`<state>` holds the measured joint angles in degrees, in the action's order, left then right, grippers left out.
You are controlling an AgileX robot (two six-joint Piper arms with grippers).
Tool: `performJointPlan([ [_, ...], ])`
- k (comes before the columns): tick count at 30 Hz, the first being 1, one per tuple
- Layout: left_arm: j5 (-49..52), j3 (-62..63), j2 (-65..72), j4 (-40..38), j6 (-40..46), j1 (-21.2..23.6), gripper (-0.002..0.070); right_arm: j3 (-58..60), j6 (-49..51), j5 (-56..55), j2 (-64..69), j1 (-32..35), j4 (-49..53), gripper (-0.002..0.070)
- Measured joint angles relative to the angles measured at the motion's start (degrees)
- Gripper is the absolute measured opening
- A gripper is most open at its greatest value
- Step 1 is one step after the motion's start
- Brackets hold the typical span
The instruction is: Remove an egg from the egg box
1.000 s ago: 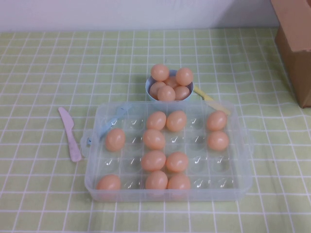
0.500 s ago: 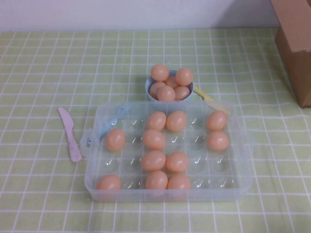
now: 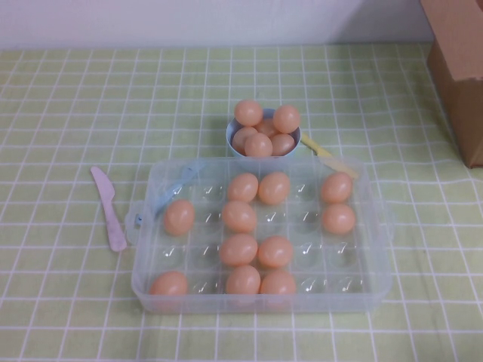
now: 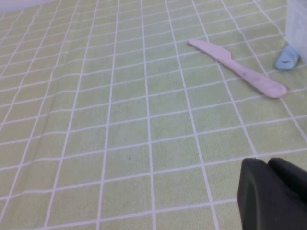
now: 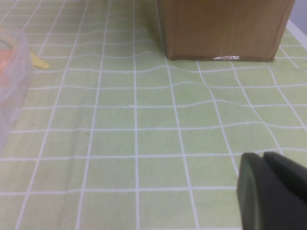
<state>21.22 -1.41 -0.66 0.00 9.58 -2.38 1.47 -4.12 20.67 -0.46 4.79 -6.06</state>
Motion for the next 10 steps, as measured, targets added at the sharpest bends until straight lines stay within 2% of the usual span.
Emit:
performJointPlan([
  [10,0.00,0.00,0.00,0.00,0.00,0.00,-0.0003,0.00,-0.20,0.13,0.00,0.00,0.13,-0.0018],
])
